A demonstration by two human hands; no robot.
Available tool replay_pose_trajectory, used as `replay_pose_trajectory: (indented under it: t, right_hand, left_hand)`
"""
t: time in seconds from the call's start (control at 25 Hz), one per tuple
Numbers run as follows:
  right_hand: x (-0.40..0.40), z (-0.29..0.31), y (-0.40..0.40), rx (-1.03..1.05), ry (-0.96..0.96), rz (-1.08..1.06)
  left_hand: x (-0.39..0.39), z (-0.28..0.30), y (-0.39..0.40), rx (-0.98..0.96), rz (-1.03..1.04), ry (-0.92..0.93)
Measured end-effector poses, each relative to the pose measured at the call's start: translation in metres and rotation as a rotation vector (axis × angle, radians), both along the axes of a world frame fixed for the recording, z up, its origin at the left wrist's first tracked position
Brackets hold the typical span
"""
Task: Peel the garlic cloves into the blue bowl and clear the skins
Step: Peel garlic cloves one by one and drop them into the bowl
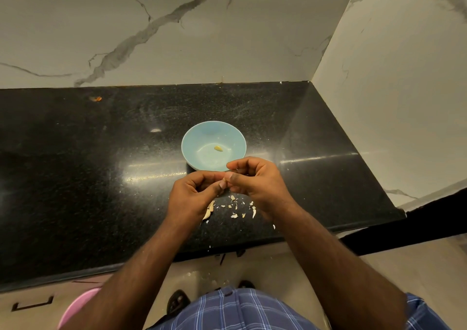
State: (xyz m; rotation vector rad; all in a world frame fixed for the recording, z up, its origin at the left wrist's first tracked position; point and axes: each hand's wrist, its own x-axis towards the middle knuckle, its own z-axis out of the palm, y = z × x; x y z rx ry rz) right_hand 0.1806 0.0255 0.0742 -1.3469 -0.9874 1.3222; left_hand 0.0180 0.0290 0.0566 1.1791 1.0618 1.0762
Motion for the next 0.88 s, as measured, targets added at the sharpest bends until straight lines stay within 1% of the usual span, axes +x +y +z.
replay_pose_trajectory:
  t: [0.12, 0.28, 0.44, 0.56, 0.72, 0.8, 0.88]
  right_hand:
    - [0.001, -0.001, 0.000, 0.000, 0.016, 0.009]
    - [-0.001, -0.001, 0.000, 0.007, -0.127, 0.003]
    - [-0.002, 0.000, 0.001, 0.007, -0.214, 0.038]
    - [-0.001, 0.002, -0.002, 0.049, -0.329, 0.080]
    - [0.002, -0.003, -0.004, 0.086, -0.562, 0.079]
    - [0.007, -0.009, -0.003, 0.080, -0.676, 0.079]
    - [0.015, -0.012, -0.001, 0.057, -0.780, 0.095]
  left_hand:
    - [-0.001, -0.002, 0.002, -0.011, 0.008, -0.006]
    - [0.000, -0.004, 0.002, -0.018, 0.016, 0.009]
    - [-0.001, -0.006, 0.003, -0.024, 0.002, 0.017]
    - [-0.001, -0.005, 0.002, -0.043, -0.001, -0.051]
    - [-0.001, -0.006, 0.002, -0.132, 0.018, -0.180]
    - [-0.001, -0.006, 0.002, -0.187, 0.041, -0.267]
    - [-0.001, -0.006, 0.003, -0.230, 0.067, -0.314]
